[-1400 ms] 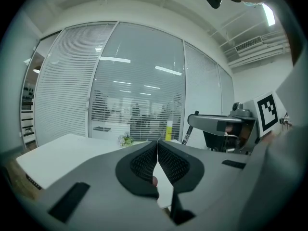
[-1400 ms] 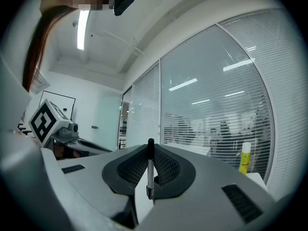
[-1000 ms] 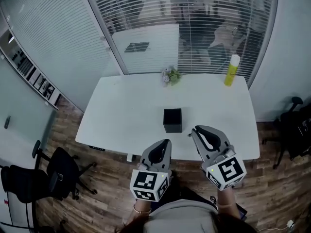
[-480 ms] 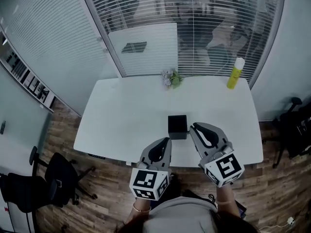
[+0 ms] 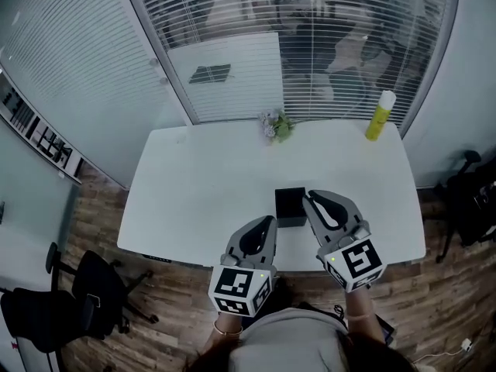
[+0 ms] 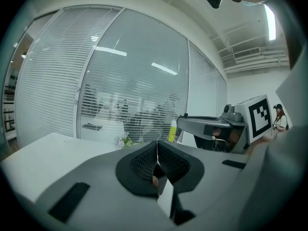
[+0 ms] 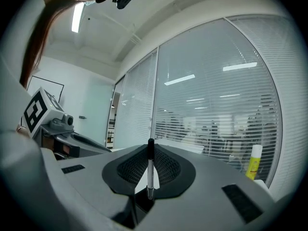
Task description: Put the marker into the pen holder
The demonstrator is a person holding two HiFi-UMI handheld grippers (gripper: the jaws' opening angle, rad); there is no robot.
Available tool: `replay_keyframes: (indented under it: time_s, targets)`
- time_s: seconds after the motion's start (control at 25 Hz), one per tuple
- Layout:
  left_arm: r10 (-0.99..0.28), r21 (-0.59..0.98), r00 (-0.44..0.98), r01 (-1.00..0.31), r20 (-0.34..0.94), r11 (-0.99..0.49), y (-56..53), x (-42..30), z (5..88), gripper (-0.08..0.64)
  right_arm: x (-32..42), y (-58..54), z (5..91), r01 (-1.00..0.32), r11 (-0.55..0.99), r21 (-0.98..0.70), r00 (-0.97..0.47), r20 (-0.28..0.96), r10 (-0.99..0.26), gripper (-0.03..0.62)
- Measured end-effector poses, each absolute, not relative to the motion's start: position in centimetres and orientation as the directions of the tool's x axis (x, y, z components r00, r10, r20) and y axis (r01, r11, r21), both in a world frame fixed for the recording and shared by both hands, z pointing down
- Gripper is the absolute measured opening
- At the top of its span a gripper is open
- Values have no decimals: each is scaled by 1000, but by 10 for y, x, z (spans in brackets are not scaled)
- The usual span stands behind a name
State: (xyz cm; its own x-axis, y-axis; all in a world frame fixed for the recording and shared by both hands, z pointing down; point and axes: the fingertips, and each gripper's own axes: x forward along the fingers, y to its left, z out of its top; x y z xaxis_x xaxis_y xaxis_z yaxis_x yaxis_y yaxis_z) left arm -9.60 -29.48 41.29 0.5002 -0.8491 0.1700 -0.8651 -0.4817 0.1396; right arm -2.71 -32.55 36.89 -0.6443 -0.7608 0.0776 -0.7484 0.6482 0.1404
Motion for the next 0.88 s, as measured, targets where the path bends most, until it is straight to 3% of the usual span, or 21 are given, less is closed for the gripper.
replay_keyframes:
  time_s: [0.88]
  targets:
    - [-837,195,516,-854,185,-483,-316,-126,432,21,-59,-354,433,-773,616,151,-587,200,-785,57]
